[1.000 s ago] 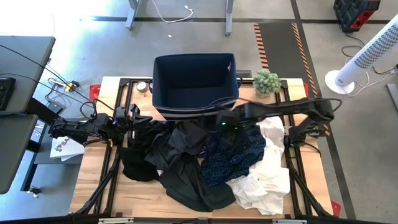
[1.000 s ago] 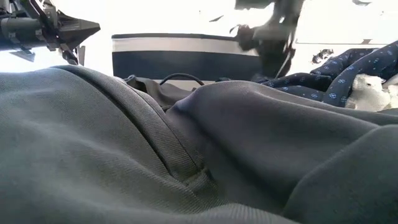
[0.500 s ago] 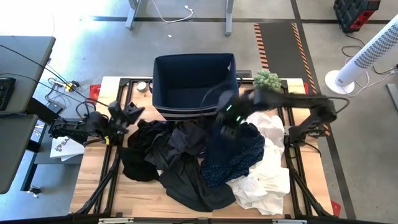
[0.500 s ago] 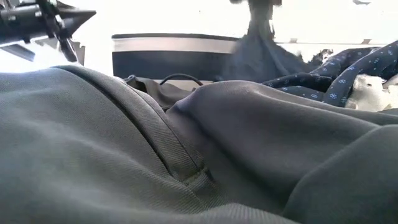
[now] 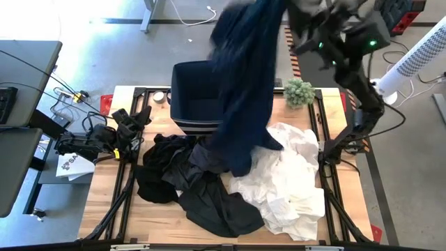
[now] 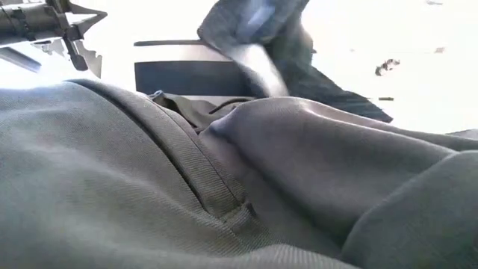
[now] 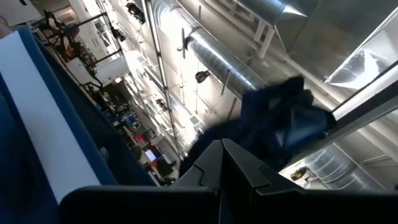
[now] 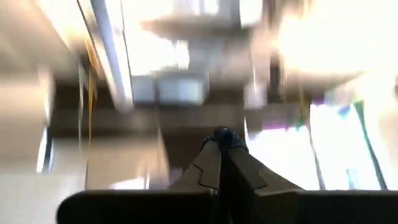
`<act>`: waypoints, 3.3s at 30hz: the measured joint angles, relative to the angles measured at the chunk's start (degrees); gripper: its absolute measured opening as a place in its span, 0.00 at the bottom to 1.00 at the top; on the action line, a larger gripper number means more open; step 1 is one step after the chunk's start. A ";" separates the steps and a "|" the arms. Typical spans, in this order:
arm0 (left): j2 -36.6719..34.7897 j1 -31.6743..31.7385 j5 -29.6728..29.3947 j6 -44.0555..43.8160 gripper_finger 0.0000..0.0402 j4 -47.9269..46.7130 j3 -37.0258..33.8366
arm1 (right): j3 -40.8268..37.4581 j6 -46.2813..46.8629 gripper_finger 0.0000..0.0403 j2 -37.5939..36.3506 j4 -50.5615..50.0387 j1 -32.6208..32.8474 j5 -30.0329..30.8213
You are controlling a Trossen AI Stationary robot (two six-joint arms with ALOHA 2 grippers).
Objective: Sort clothes
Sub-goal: Put the blue shirt into the blue bin
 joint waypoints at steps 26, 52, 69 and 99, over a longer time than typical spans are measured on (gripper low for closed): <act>0.00 -0.01 -0.15 -4.81 0.01 -0.40 -0.02 | -0.07 21.34 0.00 9.84 30.16 -10.70 -10.68; 66.34 5.98 21.05 25.29 0.12 -37.12 69.57 | 0.02 28.41 0.00 6.07 35.05 -9.85 -7.31; 105.69 12.92 34.56 34.16 0.82 -23.15 93.49 | 0.06 34.34 0.00 0.31 26.13 -9.85 -18.46; 94.49 24.22 25.76 55.87 0.01 -53.65 131.93 | 0.10 20.52 0.00 1.32 12.39 -6.89 -10.77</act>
